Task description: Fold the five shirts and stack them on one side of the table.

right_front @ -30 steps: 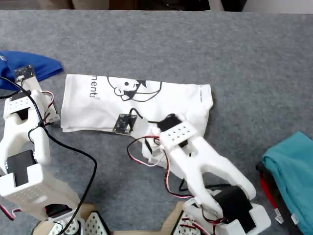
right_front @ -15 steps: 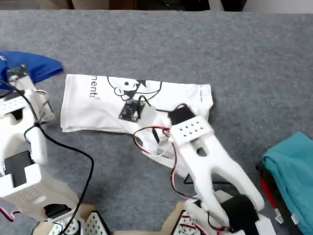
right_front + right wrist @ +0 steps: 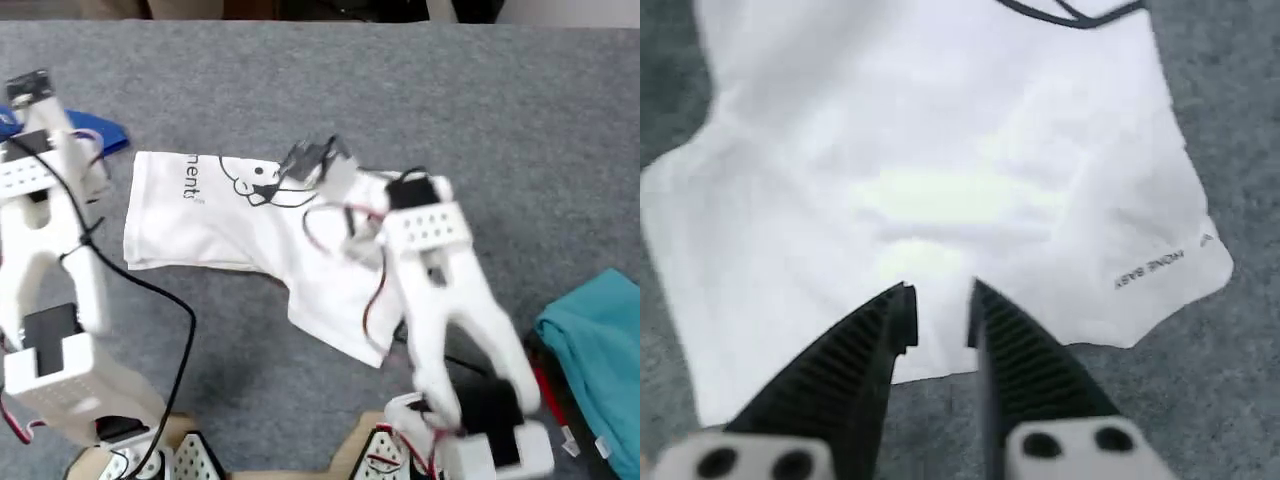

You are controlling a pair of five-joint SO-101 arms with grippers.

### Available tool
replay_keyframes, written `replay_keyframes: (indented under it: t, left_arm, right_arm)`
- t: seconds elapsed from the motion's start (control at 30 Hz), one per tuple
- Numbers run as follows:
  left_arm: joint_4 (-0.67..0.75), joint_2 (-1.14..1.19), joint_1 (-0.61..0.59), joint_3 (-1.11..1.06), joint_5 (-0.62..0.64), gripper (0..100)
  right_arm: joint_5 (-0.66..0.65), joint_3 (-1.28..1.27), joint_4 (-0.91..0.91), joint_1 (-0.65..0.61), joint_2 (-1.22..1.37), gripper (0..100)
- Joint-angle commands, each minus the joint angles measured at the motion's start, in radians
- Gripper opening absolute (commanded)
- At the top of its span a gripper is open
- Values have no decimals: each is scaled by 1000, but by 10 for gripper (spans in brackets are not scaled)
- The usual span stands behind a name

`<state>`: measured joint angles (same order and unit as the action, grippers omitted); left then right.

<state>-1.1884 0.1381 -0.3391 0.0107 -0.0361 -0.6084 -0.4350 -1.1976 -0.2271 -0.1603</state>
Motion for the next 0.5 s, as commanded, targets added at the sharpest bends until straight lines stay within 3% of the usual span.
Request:
replay_keyframes:
  t: [0.0, 0.13, 0.33, 0.47]
  left_arm:
    - [-2, -1, 103, 48, 38, 20]
    - [77, 88, 163, 32, 43, 20]
    - [89, 286, 78, 43, 91, 20]
    - [78, 321, 25, 41, -15, 19]
  right_arm:
    - [-8, 131, 89, 82, 133, 24]
    - [-8, 260, 167, 117, 300, 6]
    - [-8, 421, 229, 193, 605, 5]
    - [-12, 593, 192, 245, 730, 5]
